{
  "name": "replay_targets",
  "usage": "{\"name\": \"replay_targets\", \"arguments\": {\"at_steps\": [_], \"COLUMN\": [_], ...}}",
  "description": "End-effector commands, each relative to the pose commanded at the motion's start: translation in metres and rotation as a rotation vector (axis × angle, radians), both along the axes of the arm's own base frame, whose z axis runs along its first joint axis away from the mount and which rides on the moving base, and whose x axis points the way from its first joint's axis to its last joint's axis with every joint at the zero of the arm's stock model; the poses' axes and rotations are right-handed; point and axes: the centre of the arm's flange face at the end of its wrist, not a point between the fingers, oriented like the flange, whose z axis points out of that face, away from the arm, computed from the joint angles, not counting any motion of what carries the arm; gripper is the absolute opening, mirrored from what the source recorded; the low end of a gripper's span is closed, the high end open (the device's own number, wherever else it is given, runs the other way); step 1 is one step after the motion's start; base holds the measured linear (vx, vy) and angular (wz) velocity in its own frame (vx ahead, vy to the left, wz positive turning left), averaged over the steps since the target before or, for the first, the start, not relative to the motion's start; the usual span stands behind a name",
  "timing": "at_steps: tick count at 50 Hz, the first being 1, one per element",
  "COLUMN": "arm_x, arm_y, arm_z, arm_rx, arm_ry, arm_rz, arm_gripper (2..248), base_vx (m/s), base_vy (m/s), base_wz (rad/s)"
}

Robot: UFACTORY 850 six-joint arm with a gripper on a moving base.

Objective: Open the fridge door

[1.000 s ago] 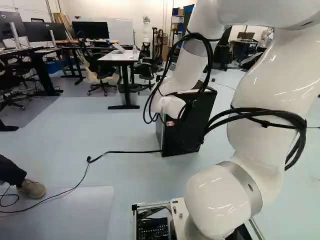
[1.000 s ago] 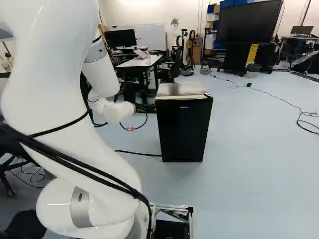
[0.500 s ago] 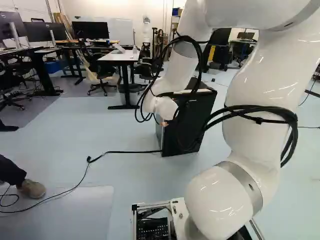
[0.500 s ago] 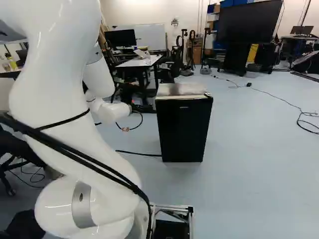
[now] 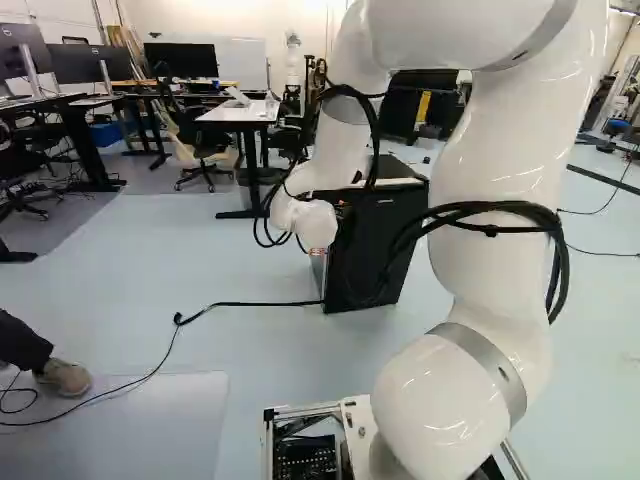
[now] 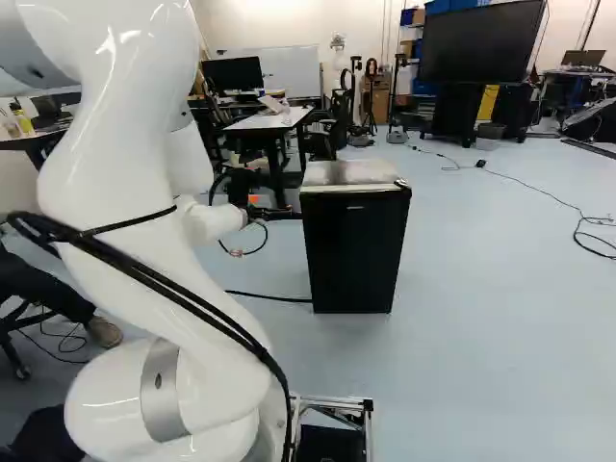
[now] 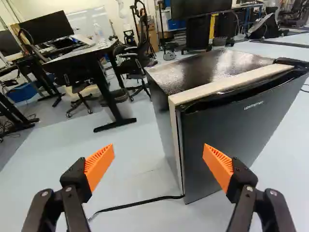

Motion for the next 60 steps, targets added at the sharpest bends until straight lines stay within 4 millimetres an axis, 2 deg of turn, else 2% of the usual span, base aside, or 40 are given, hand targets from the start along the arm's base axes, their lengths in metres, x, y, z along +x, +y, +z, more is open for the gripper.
{"name": "replay_targets", "arguments": {"at_steps": [15, 32, 60], "arm_x": [0.014, 0.038, 0.082], "arm_y": [0.01, 0.013, 0.015], "arm_z": [-0.015, -0.033, -0.041], "arm_rx": [-0.005, -0.013, 0.008], "arm_ry": [-0.019, -0.047, -0.086], "arm_rz": [-0.07, -0.176, -0.264], "arm_gripper": [247, 247, 247], "base_vx": [0.0, 0.0, 0.0], "base_vy": [0.0, 0.0, 0.0], "base_wz": [0.0, 0.0, 0.0]}}
